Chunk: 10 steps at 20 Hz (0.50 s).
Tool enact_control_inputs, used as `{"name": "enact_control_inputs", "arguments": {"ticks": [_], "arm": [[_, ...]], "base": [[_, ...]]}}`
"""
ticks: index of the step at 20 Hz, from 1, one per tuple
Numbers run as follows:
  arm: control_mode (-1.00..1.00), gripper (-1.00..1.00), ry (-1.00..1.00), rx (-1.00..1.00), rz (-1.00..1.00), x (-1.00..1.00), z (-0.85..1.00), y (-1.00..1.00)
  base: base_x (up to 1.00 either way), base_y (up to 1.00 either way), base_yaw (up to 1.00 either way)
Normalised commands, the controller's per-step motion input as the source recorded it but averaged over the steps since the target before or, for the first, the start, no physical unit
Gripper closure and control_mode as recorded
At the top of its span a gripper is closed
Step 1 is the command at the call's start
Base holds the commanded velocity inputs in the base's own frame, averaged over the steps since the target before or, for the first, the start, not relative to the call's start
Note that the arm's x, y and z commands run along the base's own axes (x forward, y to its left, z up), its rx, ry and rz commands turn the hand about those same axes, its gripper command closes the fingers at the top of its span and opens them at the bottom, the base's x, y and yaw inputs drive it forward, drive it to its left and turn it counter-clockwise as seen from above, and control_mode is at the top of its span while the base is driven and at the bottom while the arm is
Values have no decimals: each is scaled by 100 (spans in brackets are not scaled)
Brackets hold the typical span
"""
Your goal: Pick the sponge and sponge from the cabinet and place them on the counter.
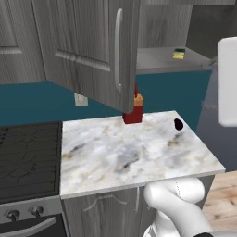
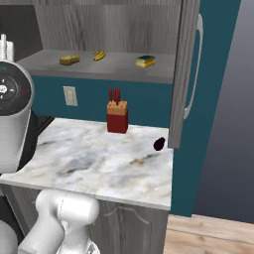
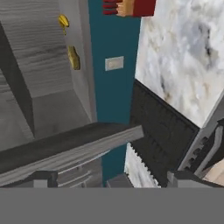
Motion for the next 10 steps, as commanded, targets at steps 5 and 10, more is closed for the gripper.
{"name": "enact_control_inputs", "arguments": {"ticks": [5,10], "arm": [[-100,-100,6,16,4,47,-14,13],[-100,-100,11,15,6,56,-2,12]], "base": [[0,0,0],[0,0,0]]}}
